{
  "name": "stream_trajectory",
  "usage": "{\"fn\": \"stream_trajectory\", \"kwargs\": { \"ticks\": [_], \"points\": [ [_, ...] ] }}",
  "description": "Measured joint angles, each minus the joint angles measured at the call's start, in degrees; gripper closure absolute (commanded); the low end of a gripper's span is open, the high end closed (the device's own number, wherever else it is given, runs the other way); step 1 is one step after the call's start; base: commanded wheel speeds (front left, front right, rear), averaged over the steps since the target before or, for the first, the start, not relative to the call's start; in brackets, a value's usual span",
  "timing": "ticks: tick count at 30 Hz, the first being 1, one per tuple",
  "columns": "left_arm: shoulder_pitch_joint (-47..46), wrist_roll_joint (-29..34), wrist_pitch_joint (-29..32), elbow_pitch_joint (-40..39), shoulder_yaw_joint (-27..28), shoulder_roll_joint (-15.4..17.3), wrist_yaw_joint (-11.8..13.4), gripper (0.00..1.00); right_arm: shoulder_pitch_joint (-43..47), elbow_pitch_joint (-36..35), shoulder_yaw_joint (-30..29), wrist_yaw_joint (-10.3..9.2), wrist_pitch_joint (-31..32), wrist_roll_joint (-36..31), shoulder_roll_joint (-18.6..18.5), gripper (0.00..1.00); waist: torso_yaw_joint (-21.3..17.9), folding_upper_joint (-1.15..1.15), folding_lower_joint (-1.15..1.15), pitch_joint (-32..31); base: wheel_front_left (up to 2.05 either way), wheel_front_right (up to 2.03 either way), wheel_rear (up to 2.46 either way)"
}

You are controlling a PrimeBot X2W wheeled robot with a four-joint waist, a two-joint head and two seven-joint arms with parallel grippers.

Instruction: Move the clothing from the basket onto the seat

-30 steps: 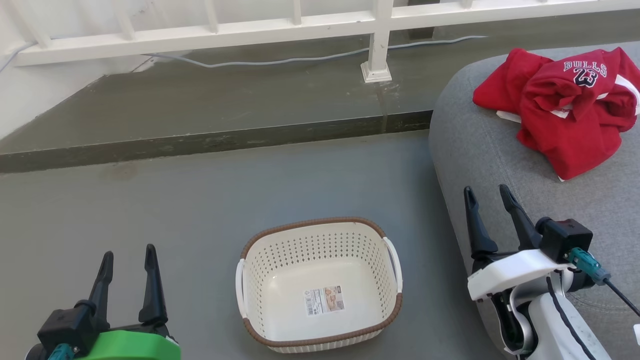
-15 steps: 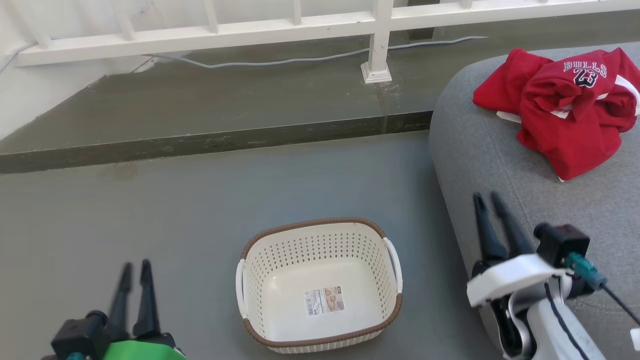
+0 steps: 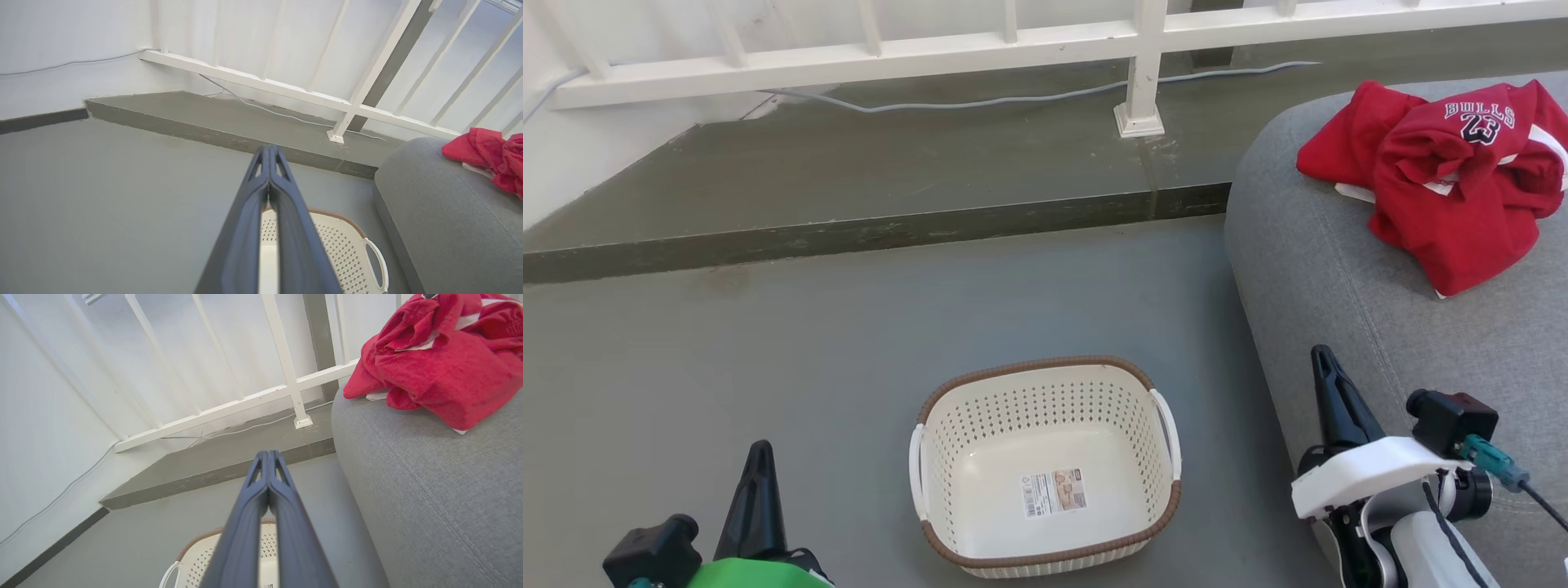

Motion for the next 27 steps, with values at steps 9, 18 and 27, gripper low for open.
{"fn": "stream_trajectory", "kwargs": {
  "ticks": [9,18,27],
  "points": [
    [-0.02,-5.33,1.53,0.32,0.99,-0.45,-0.57,1.00,0.00,-0.16,-1.44,0.52,1.75,7.49,0.04,1.00,0.13,0.00,0.00,-0.12,0.00,0.00,0.00],
    [-0.25,-11.71,3.30,1.72,2.23,-0.46,-1.57,1.00,0.00,-0.32,-2.88,1.01,3.54,14.29,0.07,1.00,0.28,0.00,0.00,-0.25,0.00,0.00,0.00],
    [-1.09,-18.38,4.89,3.00,2.98,-0.46,-2.93,1.00,-0.01,-0.33,-4.20,1.54,5.31,21.29,-0.08,1.00,0.42,0.00,0.00,-0.40,0.00,0.00,0.00]
  ]
}}
